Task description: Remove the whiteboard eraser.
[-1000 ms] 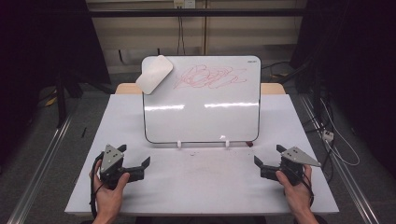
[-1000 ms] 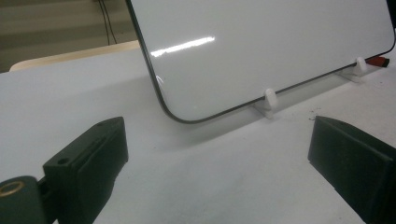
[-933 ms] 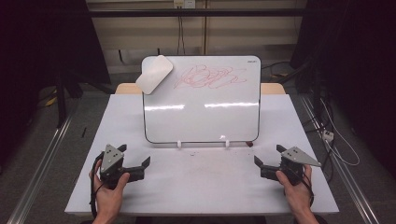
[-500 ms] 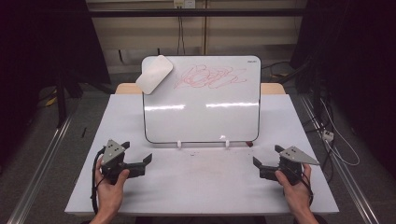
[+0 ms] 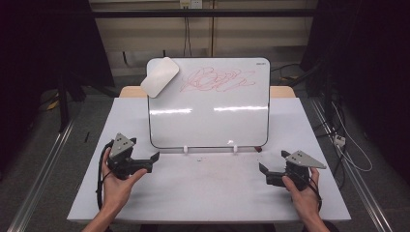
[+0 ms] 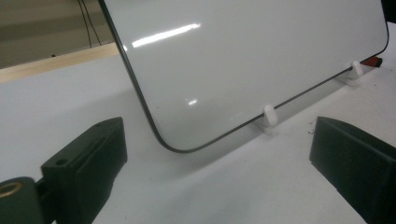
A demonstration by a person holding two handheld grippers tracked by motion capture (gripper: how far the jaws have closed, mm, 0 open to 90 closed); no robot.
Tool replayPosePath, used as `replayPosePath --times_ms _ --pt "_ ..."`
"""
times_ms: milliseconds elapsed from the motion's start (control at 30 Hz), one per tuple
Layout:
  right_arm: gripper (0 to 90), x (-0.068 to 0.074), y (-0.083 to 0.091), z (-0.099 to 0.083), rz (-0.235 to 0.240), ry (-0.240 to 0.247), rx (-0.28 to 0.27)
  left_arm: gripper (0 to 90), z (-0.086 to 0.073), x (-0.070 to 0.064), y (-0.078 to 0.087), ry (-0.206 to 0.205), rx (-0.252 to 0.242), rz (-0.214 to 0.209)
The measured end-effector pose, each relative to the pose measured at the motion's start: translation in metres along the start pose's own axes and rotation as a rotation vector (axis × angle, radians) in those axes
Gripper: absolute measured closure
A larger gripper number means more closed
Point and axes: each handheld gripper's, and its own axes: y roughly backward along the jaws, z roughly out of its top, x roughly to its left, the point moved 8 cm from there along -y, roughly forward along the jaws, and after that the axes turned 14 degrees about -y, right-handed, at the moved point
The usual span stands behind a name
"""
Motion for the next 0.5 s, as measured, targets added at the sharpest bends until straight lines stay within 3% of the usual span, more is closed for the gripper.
replayPosePath --times_ms 300,500 --pt "4.2 -0.001 0.001 0.000 0.002 -0.007 -0.004 5.0 0.031 0.015 -0.013 -0.054 -0.003 0.016" --pt "4.1 -0.003 0.000 0.000 -0.004 -0.010 -0.002 4.5 0.056 0.031 -0.023 -0.055 -0.022 0.035"
